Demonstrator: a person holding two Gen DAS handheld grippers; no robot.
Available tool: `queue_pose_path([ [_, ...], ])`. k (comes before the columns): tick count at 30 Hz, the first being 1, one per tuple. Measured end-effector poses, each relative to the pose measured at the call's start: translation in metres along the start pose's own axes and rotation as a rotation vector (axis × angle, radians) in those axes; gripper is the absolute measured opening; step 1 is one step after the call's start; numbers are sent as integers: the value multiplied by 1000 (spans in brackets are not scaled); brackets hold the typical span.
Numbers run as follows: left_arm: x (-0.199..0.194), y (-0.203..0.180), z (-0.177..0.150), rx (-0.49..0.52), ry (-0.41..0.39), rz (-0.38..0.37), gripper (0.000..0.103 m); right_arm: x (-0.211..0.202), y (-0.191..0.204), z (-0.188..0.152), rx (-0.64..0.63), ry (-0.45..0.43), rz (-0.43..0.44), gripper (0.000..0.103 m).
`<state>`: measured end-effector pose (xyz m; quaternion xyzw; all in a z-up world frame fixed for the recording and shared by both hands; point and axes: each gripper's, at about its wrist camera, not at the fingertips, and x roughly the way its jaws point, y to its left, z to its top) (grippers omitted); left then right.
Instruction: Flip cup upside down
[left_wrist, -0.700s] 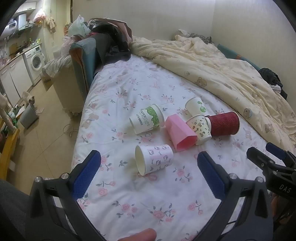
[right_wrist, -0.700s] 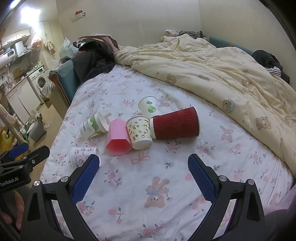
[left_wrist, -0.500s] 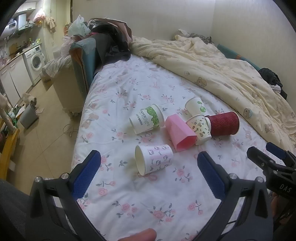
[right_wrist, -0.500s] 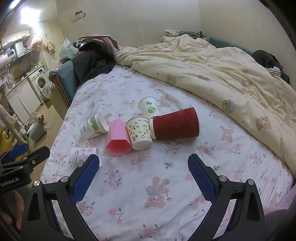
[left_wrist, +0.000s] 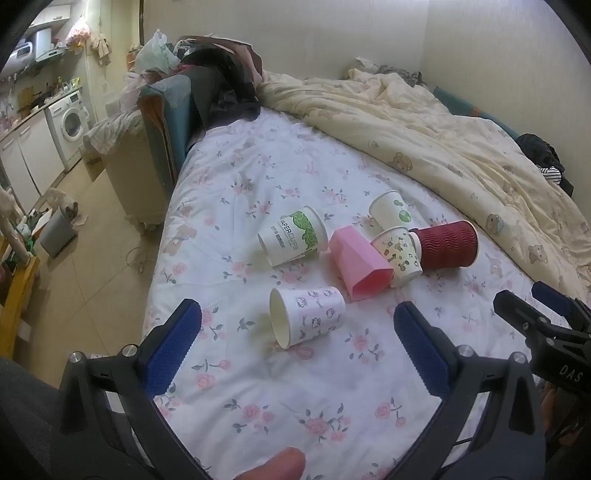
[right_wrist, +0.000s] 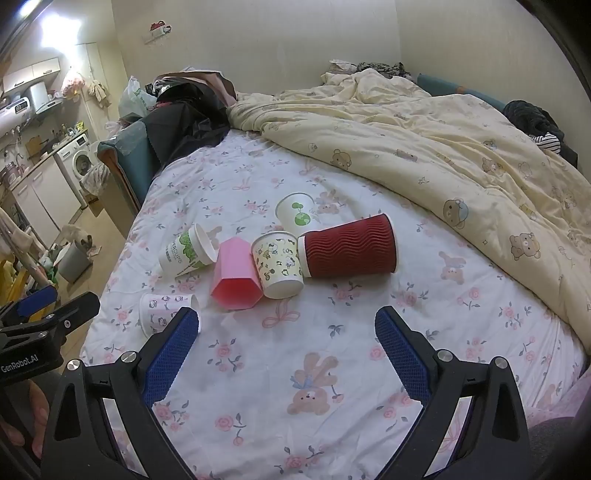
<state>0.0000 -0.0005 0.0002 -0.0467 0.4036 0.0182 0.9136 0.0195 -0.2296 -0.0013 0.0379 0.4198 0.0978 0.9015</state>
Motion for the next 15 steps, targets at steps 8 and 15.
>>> queue_pose_path([
  [8, 0, 0, 0, 2, 0, 1, 103, -1, 0, 0, 0, 0, -1, 99],
  [15, 0, 0, 0, 4, 0, 1, 103, -1, 0, 0, 0, -1, 0, 99],
])
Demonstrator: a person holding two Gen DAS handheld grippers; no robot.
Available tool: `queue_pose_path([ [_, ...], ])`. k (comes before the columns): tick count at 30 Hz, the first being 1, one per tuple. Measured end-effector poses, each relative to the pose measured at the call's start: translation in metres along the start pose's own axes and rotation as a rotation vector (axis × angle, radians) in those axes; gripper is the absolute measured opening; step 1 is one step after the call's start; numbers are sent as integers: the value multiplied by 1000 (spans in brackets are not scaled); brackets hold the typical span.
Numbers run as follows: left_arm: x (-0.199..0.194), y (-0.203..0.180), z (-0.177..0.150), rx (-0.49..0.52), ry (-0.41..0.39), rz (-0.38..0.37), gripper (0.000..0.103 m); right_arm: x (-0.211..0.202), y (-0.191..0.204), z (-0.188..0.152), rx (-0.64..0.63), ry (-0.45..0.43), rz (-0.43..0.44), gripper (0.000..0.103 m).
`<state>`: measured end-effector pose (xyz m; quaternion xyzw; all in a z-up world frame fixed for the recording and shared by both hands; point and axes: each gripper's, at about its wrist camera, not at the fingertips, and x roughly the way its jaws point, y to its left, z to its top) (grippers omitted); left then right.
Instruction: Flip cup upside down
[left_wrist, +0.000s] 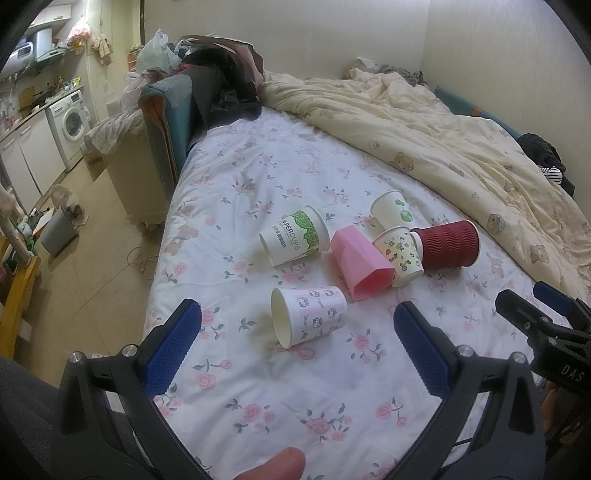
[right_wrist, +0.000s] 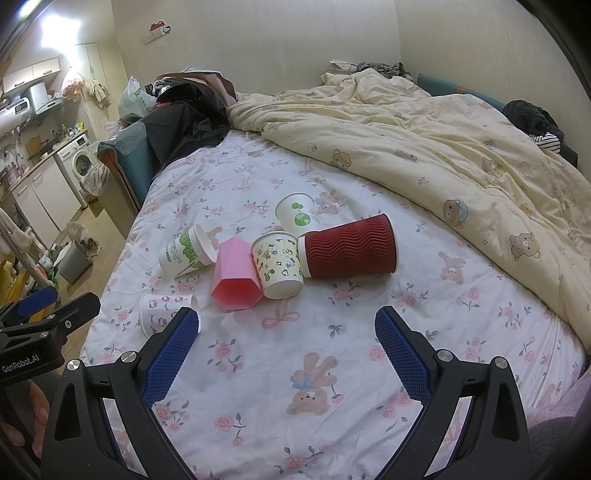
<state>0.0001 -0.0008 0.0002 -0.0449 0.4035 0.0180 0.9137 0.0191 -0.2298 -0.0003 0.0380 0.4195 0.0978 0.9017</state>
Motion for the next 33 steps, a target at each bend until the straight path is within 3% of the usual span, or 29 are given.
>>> queue_pose_path([
  [33, 2, 4, -2, 1, 2, 2, 103, 0, -1, 0, 0, 1, 1, 99],
])
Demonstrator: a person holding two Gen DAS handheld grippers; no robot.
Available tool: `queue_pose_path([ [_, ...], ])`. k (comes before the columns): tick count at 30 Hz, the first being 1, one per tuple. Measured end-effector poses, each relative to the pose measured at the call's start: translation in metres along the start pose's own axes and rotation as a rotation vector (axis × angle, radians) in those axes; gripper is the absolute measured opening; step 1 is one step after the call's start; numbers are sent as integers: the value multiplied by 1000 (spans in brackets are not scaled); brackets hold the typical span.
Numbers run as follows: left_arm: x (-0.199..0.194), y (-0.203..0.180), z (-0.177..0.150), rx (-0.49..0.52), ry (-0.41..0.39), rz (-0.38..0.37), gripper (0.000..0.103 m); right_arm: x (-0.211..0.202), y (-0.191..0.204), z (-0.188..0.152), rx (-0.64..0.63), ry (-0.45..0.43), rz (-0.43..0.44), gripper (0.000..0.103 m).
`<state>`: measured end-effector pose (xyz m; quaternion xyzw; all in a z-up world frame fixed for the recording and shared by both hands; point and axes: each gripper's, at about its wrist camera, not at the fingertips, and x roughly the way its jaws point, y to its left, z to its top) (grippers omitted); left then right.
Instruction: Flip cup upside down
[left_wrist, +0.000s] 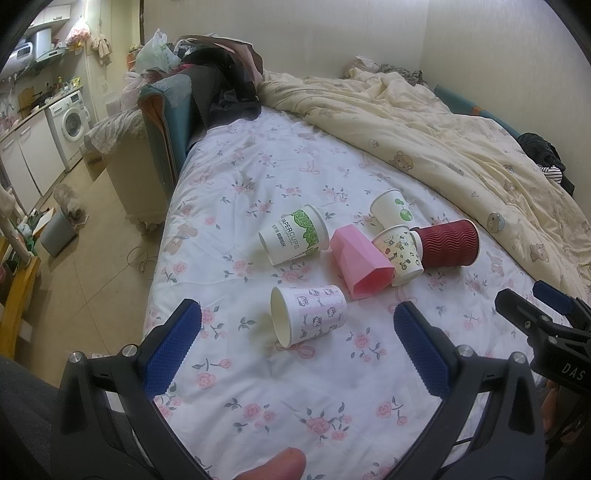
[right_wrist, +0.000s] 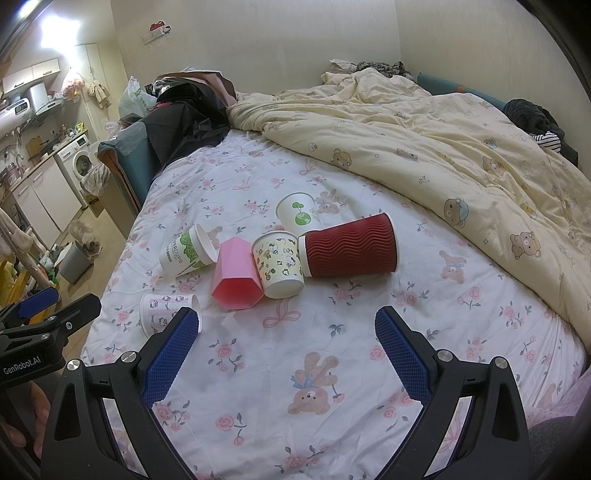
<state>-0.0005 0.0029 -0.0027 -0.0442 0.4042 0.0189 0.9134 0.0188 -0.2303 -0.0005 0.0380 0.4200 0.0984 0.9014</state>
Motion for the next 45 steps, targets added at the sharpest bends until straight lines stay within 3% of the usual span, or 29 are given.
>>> queue_pose_path([
  [17, -2, 2, 0, 1, 0, -5, 103, 0, 2, 1, 3, 4, 2, 99],
  [22, 1, 1, 11, 13, 6, 9, 103, 12, 1, -1, 24, 42, 18, 99],
  [32, 24, -5, 51, 8, 47, 3, 103, 31, -25, 42, -2, 128, 26, 99],
  [39, 61, 0, 57, -35, 132, 21, 103, 79, -38, 83, -266, 311, 42, 99],
  [45, 87, 1, 53, -47, 203, 34, 103, 121, -7, 86, -763, 484, 28, 99],
])
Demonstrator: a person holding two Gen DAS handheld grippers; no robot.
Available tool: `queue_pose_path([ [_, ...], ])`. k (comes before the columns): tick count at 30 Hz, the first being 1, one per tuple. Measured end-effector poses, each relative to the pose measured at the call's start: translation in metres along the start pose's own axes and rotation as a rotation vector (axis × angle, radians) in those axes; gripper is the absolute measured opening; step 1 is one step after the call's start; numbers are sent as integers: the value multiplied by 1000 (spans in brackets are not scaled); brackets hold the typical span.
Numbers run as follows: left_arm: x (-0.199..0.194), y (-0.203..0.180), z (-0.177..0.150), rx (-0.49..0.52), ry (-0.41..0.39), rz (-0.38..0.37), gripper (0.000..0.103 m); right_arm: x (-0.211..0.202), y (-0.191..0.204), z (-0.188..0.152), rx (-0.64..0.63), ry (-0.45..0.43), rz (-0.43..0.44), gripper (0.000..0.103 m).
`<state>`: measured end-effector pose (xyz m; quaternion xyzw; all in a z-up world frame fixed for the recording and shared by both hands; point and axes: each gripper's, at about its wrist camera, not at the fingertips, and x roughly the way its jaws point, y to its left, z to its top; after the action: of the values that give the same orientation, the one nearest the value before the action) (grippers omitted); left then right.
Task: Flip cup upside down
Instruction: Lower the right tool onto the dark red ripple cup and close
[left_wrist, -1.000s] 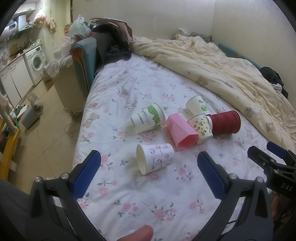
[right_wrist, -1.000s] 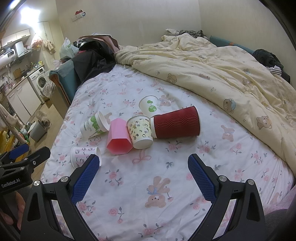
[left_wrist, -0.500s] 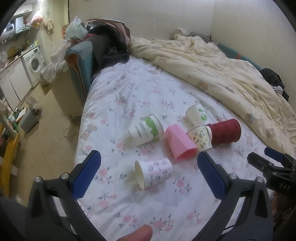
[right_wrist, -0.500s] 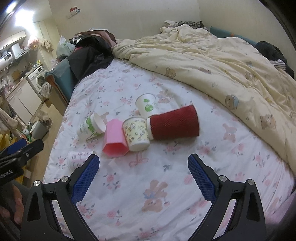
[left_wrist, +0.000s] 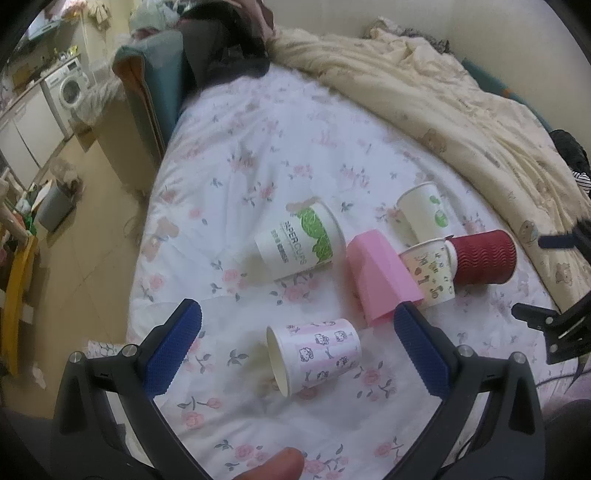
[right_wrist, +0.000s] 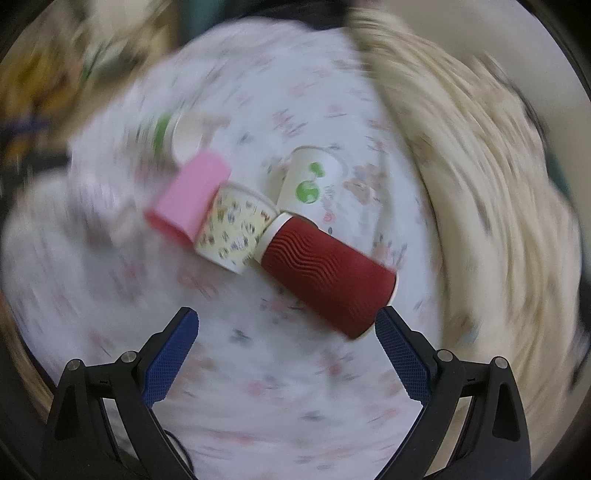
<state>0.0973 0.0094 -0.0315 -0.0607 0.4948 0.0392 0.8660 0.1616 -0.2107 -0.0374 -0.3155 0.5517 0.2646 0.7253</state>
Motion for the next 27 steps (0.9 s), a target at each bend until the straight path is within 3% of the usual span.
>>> queue_pose_path([
  [4, 11, 0, -1, 3, 41, -10, 103, 34, 5, 16, -254, 123, -90, 99],
  [11, 22, 2, -1, 5, 63, 18, 103, 88, 6, 32, -500, 272, -144, 99],
  [19, 31, 8, 0, -15, 94, 5, 103, 125, 6, 34, -563, 328, -123, 97],
  [22, 30, 6, -1, -9, 94, -1, 103, 132, 10, 35, -568, 329, -137, 83],
  [27, 28, 5, -1, -2, 80, 2, 103, 129, 8, 39, -530, 335, -107, 80],
])
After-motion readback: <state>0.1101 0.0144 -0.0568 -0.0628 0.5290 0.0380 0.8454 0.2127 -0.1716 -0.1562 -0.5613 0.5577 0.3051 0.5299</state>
